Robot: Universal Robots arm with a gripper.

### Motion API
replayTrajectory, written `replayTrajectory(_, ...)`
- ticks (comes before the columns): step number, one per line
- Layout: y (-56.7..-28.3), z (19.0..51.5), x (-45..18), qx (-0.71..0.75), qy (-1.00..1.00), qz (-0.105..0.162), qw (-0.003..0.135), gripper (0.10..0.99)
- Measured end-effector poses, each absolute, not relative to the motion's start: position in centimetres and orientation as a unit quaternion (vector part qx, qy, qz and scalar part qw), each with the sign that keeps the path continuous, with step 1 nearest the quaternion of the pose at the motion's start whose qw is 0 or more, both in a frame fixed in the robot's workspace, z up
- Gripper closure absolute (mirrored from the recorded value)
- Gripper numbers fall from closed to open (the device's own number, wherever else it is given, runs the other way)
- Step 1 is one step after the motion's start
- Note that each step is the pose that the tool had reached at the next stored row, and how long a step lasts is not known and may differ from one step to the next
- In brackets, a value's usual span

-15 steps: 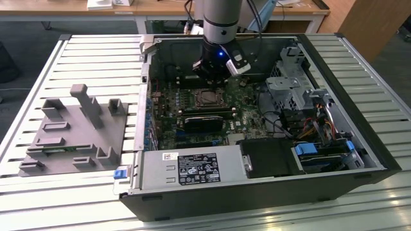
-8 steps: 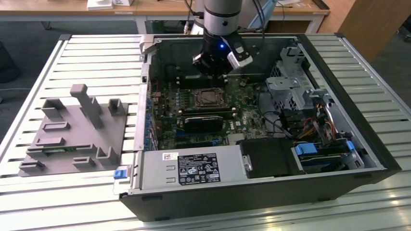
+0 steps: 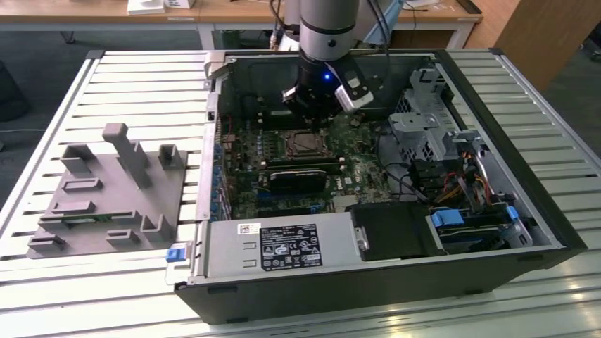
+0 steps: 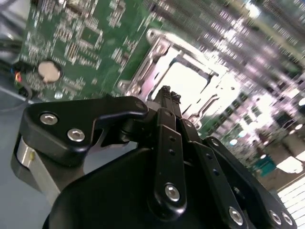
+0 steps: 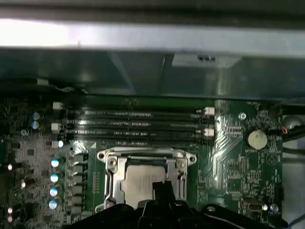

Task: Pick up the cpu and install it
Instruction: 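Install the second cpu locking lever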

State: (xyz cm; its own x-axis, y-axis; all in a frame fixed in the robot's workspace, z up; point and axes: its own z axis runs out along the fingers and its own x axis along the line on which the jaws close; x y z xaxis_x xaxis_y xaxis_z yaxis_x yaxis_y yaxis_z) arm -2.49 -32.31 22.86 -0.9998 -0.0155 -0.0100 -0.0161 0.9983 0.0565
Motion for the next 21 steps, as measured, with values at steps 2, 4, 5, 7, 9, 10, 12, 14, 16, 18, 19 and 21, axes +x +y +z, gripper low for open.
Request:
replayTrajectory(2,-32.8,22.9,-2.5,-0.008,1.0,0.028,0.004,0.98)
replayTrajectory(4,-33.0,22.9,-2.4,-0.008,1.0,0.028,0.001,0.98)
replayTrajectory(5,-33.2,22.9,-2.4,-0.008,1.0,0.028,0.0,0.98)
replayTrajectory(7,-33.5,22.8,-2.4,-0.008,1.0,0.029,0.0,0.98)
replayTrajectory(9,-34.0,22.8,-2.4,-0.008,1.0,0.029,0.0,0.98)
replayTrajectory(10,-34.4,22.8,-2.4,-0.008,1.0,0.03,0.0,0.98)
replayTrajectory(12,-35.0,22.8,-2.4,-0.008,1.0,0.03,0.0,0.98)
replayTrajectory(14,-35.5,22.8,-2.4,-0.008,1.0,0.03,0.0,0.98)
replayTrajectory(16,-35.8,22.8,-2.4,-0.008,1.0,0.03,0.0,0.98)
replayTrajectory(18,-36.0,22.8,-2.5,-0.008,1.0,0.03,0.0,0.98)
replayTrajectory(19,-36.1,22.8,-2.6,-0.008,1.0,0.03,0.0,0.98)
replayTrajectory(21,-36.3,22.8,-2.9,-0.008,1.0,0.03,0.0,0.98)
